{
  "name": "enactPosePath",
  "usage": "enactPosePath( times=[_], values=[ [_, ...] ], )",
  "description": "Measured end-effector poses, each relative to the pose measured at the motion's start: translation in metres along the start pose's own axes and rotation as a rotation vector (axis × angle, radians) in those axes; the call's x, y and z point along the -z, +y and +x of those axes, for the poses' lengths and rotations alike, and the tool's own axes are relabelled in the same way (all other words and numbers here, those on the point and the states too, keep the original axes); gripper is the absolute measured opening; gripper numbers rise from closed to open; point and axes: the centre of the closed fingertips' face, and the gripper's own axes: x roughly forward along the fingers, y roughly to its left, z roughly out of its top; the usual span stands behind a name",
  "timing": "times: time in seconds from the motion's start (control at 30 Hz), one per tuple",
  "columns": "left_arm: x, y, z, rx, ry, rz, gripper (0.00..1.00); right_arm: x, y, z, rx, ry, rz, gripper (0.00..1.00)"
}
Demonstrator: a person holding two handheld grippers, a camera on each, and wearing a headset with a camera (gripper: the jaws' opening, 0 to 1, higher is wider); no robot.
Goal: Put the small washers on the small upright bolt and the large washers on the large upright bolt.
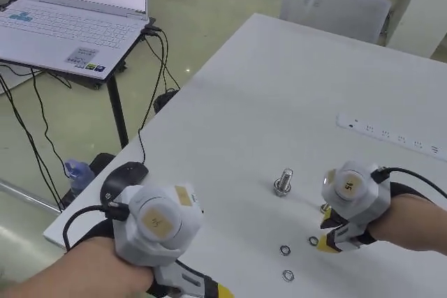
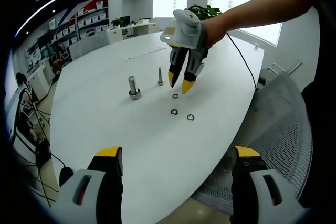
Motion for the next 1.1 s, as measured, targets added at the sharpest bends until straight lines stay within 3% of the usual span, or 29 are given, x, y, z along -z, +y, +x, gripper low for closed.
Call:
enactPosePath(
  times=[0.53, 0.97, 1.1],
  values=[
    [0.002, -0.004, 0.0, 0.005, 0.014, 0.0, 0.89, 0.003, -0.008, 0.02, 0.002, 0.024, -0.003, 0.25],
    [0.012, -0.006, 0.0, 0.01, 0.047, 0.005, 0.86, 0.002, -0.009, 0.021, 0.0, 0.02, 0.019, 0.23],
    [0.008, -0.008, 0.0, 0.02, 0.027, 0.002, 0.86, 0.002, -0.008, 0.021, 0.001, 0.017, 0.022, 0.21]
  ],
)
